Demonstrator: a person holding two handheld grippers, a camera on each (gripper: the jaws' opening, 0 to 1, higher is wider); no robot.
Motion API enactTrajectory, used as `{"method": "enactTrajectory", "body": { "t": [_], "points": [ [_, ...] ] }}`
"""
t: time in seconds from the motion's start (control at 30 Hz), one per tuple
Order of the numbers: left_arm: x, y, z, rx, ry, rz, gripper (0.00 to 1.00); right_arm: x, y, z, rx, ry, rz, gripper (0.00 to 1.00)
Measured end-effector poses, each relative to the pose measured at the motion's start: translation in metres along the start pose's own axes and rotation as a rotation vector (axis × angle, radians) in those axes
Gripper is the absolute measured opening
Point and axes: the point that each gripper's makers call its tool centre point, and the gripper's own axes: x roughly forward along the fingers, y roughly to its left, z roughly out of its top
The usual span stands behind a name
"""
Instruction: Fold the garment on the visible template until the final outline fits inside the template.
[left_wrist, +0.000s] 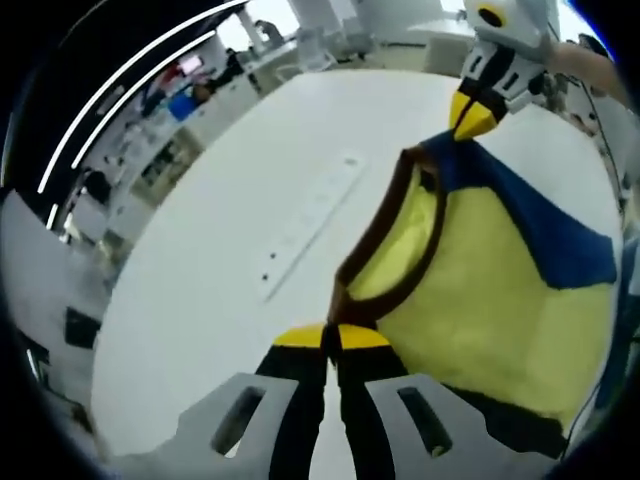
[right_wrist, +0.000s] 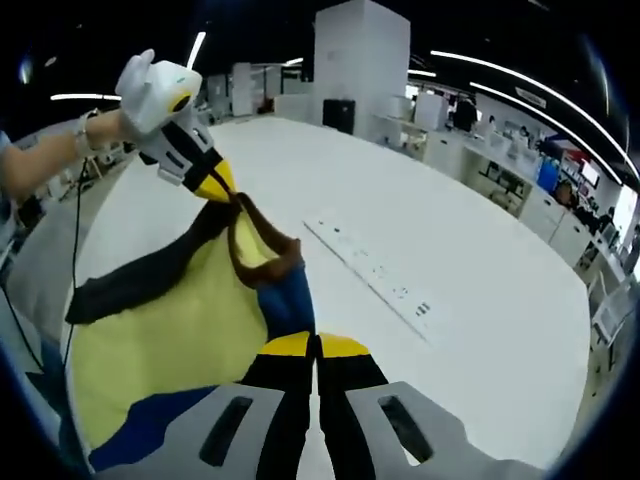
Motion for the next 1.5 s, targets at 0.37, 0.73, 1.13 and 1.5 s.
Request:
{"method": "enactTrajectory", "body": {
  "t": [0.37,0.73,1.13,1.5],
  "points": [
    [0.024,0.004,-0.006,-0.027,0.013,-0.028,0.0,0.021,-0.013,-0.014,0.031,0.026,0.0,0.01],
    [0.051,0.011,-0.013,-0.07,0.027,-0.025,0.0,0.044,-0.022,-0.029,0.049,0.058,-0.011,0.01],
    [0.073,0.014,-0.02,-0.085,0.043,-0.038,0.0,0.06,-0.027,-0.04,0.077,0.072,-0.007,0.01],
    [0.085,0.014,-0.026,-0.086,0.065,-0.051,0.0,0.071,-0.034,-0.047,0.084,0.087,0.009,0.01]
  ]
}}
